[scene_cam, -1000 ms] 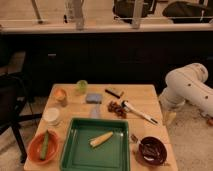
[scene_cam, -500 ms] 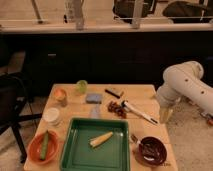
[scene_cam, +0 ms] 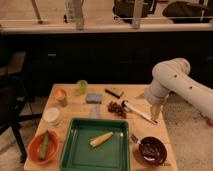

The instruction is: Place apple in tray

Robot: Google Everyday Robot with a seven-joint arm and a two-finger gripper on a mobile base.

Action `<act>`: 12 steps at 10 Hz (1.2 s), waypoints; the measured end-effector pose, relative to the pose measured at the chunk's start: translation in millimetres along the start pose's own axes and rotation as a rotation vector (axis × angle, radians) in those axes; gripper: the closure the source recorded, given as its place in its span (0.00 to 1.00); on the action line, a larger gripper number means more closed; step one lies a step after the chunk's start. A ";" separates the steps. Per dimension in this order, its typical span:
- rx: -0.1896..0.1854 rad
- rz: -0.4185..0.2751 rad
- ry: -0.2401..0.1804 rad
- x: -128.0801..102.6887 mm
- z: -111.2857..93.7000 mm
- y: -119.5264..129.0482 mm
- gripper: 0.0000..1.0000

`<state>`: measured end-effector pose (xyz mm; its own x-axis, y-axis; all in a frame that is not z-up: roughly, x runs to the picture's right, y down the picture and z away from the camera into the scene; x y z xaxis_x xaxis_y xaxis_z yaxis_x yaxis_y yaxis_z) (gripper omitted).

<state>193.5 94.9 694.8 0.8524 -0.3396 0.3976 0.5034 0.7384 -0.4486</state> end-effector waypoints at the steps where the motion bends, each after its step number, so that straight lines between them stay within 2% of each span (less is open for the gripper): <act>1: 0.013 -0.079 -0.014 -12.8 0.8 -6.3 0.20; 2: 0.018 -0.117 -0.018 -18.9 1.2 -8.7 0.20; 3: 0.023 -0.300 -0.029 -51.2 4.2 -22.7 0.20; 4: 0.020 -0.335 -0.027 -56.2 4.8 -24.2 0.20; 9: 0.023 -0.333 -0.028 -56.3 4.5 -24.4 0.20; 11: 0.050 -0.360 -0.028 -55.5 7.6 -28.1 0.20; 12: 0.068 -0.398 -0.025 -60.8 11.1 -37.8 0.20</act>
<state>121.1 94.1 696.4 0.5887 -0.5929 0.5495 0.7821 0.5895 -0.2018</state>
